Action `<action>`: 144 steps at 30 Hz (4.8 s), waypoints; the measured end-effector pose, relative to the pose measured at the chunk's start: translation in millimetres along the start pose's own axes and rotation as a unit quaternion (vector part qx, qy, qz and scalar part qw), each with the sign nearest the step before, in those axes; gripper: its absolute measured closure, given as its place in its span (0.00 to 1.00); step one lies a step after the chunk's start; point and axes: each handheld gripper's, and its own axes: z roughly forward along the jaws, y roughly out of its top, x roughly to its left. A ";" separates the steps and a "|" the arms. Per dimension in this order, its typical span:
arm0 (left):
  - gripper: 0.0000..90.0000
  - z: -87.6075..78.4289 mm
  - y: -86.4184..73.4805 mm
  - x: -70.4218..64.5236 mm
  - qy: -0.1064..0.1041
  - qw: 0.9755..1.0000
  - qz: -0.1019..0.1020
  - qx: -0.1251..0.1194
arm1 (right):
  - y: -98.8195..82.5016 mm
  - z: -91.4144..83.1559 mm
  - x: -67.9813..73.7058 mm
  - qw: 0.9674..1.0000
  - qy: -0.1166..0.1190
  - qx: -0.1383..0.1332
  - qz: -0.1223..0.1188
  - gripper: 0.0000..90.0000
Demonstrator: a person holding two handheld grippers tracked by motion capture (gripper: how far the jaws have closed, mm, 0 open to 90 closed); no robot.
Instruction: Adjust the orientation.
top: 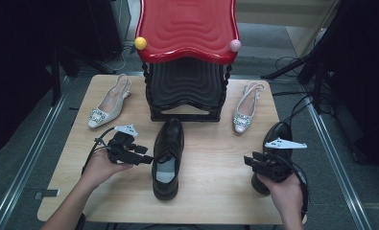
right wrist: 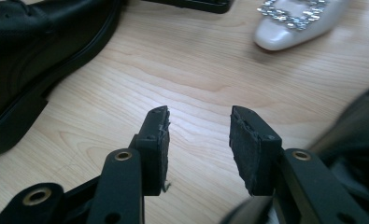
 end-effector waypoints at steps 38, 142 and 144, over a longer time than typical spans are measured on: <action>0.48 1.5 -0.4 2.8 0.007 1.000 0.000 0.003 | -7.0 14.2 -33.1 0.988 -0.070 0.081 0.111 0.89; 0.90 9.1 -15.9 1.0 0.006 1.000 -0.008 -0.023 | 16.0 58.7 49.0 0.993 0.088 0.021 -0.081 1.00; 0.92 13.7 -15.3 1.6 0.006 1.000 -0.008 -0.015 | 8.2 68.7 45.5 0.991 0.084 0.032 -0.095 1.00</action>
